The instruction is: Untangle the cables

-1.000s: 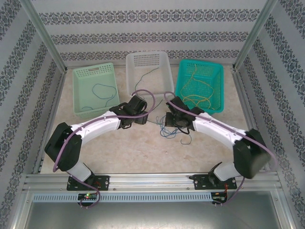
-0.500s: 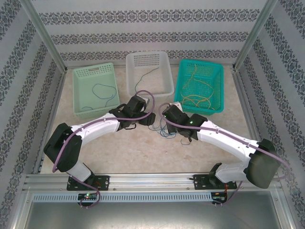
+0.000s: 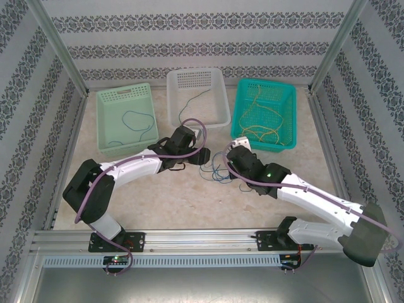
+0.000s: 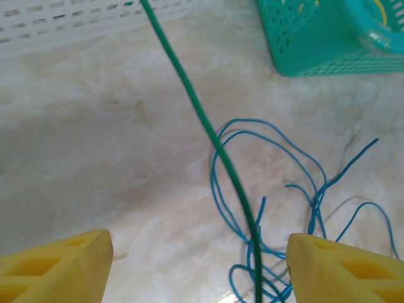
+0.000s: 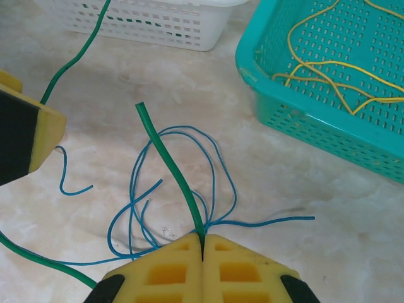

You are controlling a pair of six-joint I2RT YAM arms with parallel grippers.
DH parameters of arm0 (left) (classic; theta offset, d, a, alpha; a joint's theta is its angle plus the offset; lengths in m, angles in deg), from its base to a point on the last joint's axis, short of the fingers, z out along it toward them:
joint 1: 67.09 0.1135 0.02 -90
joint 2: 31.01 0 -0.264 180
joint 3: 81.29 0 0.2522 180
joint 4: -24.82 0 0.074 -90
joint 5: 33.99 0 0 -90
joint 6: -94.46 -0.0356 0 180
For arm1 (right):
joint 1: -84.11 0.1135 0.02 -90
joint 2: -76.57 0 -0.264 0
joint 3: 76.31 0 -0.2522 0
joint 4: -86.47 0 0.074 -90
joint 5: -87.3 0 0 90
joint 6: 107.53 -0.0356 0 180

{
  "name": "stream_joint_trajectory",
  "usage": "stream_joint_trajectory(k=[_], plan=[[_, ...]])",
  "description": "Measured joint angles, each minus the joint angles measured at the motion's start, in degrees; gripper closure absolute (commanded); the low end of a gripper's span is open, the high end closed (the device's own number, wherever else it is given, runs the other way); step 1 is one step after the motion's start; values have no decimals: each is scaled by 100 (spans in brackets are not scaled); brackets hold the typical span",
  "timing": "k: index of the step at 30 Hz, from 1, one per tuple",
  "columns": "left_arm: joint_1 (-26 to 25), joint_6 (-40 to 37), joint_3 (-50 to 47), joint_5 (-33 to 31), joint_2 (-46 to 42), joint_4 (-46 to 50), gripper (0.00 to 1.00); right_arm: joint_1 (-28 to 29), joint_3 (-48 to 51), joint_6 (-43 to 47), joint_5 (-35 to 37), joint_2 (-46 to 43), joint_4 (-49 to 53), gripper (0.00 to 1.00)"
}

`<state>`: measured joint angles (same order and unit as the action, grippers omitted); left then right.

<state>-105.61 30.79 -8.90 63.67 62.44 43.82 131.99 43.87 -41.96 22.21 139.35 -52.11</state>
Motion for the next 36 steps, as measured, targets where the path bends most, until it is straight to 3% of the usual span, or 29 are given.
stream_joint_trajectory(k=[8, 13, 21, 28, 32, 34, 35, 36], plan=[[24, 466, -28, 96, 79, -518, 100, 101, 417, -59, 197, -306, -647, 100], [39, 857, -522, 26, -66, -1152, 100, -90, 1261, -789, 382, -1259, -1331, 100], [28, 1687, -1497, -76, -820, -2516, 100, -651, 3620, -3233, 398, -3348, -2859, 100], [22, 2238, -1749, -55, -1084, -3289, 100, -651, 4041, -4387, 363, -4920, -3047, 100], [44, 2350, -1749, -138, -1099, -3462, 100, -667, 4159, -4767, 439, -5101, -2940, 51], [90, 2350, -1749, -273, -1121, -3462, 100, -719, 4135, -4791, 468, -5001, -2774, 15], [114, 2345, -1749, -337, -1150, -3458, 100, -728, 4079, -4752, 466, -4905, -2629, 2], [114, 2341, -1749, -400, -1193, -3447, 100, -728, 3982, -4680, 457, -4780, -2461, 2]])
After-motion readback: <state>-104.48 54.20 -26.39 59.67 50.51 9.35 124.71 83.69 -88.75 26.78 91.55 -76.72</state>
